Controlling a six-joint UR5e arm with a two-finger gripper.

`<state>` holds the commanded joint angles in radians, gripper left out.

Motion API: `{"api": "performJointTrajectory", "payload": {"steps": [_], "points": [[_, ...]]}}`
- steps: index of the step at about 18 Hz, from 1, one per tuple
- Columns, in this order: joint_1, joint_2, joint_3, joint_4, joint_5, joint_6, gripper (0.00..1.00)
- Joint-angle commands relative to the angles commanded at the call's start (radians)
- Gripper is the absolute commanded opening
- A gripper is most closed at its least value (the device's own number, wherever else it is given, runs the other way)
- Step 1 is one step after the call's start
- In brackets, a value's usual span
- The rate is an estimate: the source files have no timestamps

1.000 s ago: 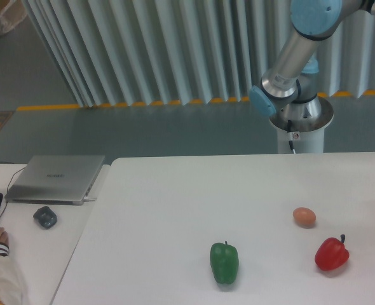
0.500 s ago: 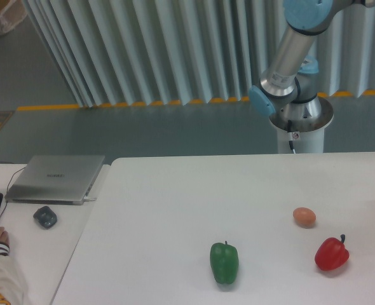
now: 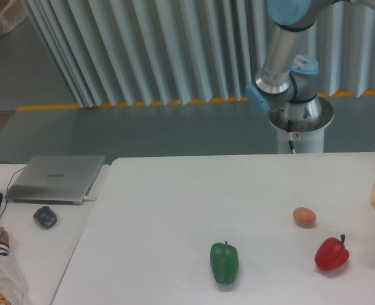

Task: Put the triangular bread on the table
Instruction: 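Carry the triangular bread in the gripper down toward the table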

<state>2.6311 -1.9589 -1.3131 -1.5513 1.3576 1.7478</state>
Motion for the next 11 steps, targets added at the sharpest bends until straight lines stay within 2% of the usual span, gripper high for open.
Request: {"api": "performJointTrajectory", "payload": {"steps": [2, 3, 6, 9, 11], "points": [[-0.04, -0.003, -0.005, 0.02, 0.002, -0.036, 0.33], [-0.068, -0.005, -0.006, 0.048, 0.0, -0.078, 0.33], [-0.121, -0.006, -0.02, 0.137, 0.003, -0.184, 0.33], [-0.178, -0.006, -0.076, 0.25, 0.041, -0.26, 0.33], [-0.197, -0.005, -0.104, 0.255, 0.044, -0.266, 0.33]]}}
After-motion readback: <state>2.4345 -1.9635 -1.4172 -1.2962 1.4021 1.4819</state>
